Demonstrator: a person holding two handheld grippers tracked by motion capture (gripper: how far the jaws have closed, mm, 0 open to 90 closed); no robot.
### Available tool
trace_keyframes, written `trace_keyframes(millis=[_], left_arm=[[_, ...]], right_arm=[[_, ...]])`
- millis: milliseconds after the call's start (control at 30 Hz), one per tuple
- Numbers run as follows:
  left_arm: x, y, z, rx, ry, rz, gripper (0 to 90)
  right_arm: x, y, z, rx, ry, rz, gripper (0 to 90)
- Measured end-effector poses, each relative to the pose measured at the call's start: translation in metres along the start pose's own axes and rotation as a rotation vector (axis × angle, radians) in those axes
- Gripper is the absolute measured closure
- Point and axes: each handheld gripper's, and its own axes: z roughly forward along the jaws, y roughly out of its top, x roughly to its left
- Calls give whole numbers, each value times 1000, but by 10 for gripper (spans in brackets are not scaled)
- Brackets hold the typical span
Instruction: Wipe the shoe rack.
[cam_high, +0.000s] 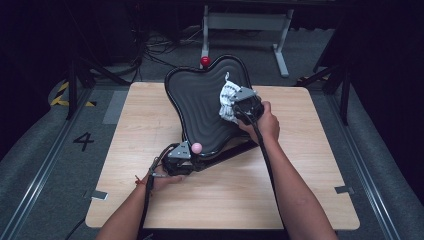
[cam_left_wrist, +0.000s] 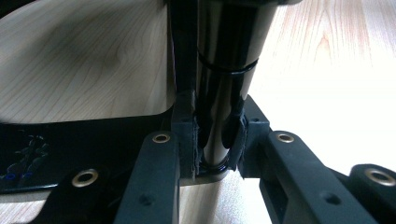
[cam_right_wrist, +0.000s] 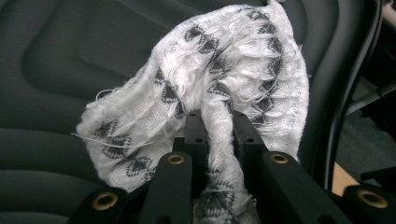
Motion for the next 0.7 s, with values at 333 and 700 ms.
trace_keyframes(millis=[333,700], left_arm=[[0,0,0,-2,0,-3,742],[0,0,0,2,0,-3,742]], right_arm=[[27,19,0,-41,51,-40,799],[53,37,1,-87,110,-46,799]])
